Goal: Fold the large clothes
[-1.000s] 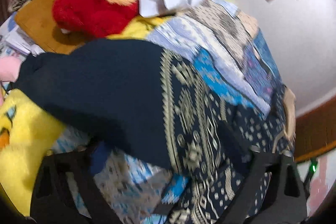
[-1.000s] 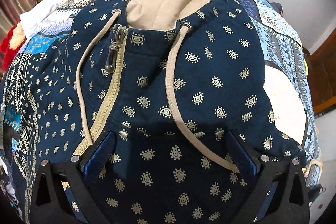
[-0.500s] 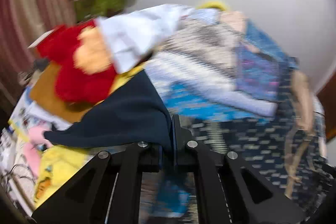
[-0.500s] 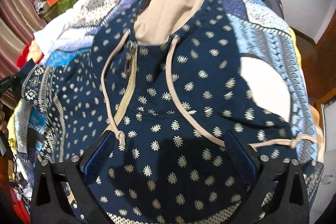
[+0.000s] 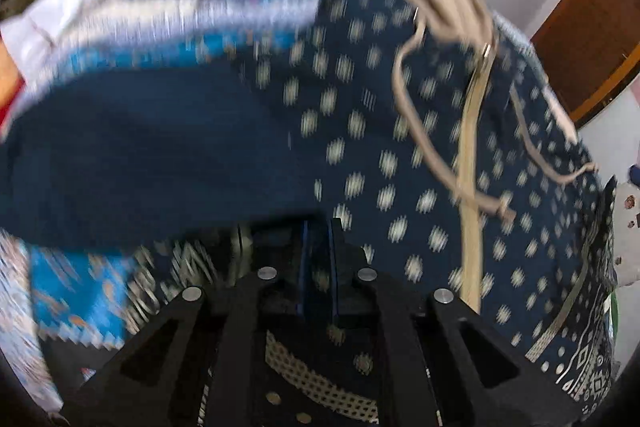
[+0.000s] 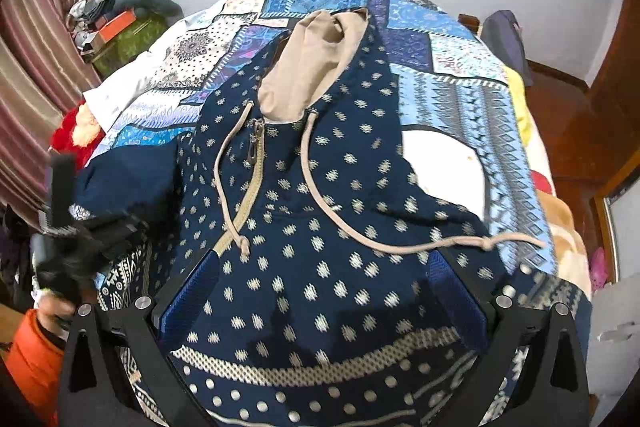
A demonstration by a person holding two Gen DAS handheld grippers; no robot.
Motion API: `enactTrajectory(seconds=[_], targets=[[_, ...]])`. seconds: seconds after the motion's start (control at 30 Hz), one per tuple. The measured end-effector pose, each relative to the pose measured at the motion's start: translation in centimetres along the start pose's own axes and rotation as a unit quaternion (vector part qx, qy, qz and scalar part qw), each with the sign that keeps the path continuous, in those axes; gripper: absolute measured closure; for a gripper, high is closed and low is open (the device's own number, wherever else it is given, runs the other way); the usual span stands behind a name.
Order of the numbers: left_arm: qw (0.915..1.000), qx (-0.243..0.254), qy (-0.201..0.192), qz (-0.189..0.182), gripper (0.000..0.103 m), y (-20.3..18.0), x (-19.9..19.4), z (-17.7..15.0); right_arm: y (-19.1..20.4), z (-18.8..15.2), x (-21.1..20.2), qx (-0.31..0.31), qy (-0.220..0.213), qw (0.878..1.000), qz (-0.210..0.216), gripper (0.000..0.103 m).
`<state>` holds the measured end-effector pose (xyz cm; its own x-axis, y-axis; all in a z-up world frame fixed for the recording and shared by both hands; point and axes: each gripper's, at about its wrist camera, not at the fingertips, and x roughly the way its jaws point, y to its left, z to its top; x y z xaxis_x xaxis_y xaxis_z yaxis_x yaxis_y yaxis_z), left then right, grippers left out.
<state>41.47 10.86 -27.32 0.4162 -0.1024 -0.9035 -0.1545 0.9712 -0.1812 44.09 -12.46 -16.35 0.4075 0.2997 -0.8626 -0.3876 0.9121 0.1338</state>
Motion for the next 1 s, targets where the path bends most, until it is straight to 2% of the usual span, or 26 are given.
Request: enactTrajectory(seconds=[0.03, 0.07, 0.13, 0.17, 0.3, 0.47, 0.53, 0.63, 0.73, 0.8, 0.87, 0.93, 0.97, 1.0], targets=[[0.9998, -0.004, 0.018, -0.001, 0.08, 0.4, 0.4, -0.5, -0.1, -0.2, -0.3, -0.001, 0.0, 1.0, -0.001, 0.0], [0.9996, -0.006, 0.028, 0.003, 0.06, 0.7, 0.4, -0.7, -0.2, -0.4, -0.6, -0.001, -0.001, 1.0, 0.0, 0.0], [0.9997, -0.01, 0.023, 0.005, 0.046, 1.6, -0.7, -1.3, -0.4, -0.7, -0.9, -0.001, 0.001, 1.0, 0.0, 0.0], [0.9997, -0.013, 0.019, -0.001, 0.043, 2.2, -1.3, -1.4, -0.4, -0.8, -1.0, 0.0, 0.003, 1.0, 0.001, 0.0], [0.9985, -0.051, -0.018, 0.006, 0.036, 5.7, -5.3, -1.4, -0.3, -1.1, -0.5, 0.013, 0.009, 1.0, 0.013, 0.0], [0.986, -0.139, -0.08, 0.045, 0.03, 13.1, -9.8, -1.3, 0.9, -1.2, 0.8, 0.019, 0.018, 0.999, 0.029, 0.0], [0.9785, -0.177, -0.087, 0.061, 0.03, 15.8, -9.9, -1.1, 1.6, -1.1, 1.5, 0.014, 0.022, 0.999, 0.03, 0.0], [0.9655, -0.243, -0.078, 0.051, 0.03, 20.9, -8.8, -1.1, 2.5, -1.0, 2.3, 0.004, 0.024, 0.999, 0.029, 0.0], [0.9604, -0.257, -0.094, 0.054, 0.03, 22.2, -7.8, -0.2, 3.0, -1.0, 3.2, -0.001, 0.027, 0.999, 0.03, 0.0], [0.9603, -0.246, -0.108, 0.075, 0.043, 22.5, -8.1, 0.2, 3.0, -1.0, 3.8, 0.001, 0.032, 0.999, 0.031, 0.0], [0.9587, -0.236, -0.106, 0.118, 0.071, 22.4, -7.8, 0.8, 2.9, -1.2, 4.4, 0.005, 0.038, 0.999, 0.031, 0.0], [0.9596, -0.224, -0.107, 0.133, 0.087, 22.2, -8.1, 1.0, 2.6, -1.3, 5.0, 0.01, 0.044, 0.999, 0.029, 0.0], [0.9618, -0.216, -0.109, 0.128, 0.094, 22.0, -8.2, 1.0, 2.5, -1.4, 5.2, 0.013, 0.047, 0.998, 0.027, 0.0], [0.9645, -0.209, -0.11, 0.119, 0.094, 21.8, -8.6, 1.0, 2.2, -1.6, 5.4, 0.017, 0.05, 0.998, 0.026, 0.0]])
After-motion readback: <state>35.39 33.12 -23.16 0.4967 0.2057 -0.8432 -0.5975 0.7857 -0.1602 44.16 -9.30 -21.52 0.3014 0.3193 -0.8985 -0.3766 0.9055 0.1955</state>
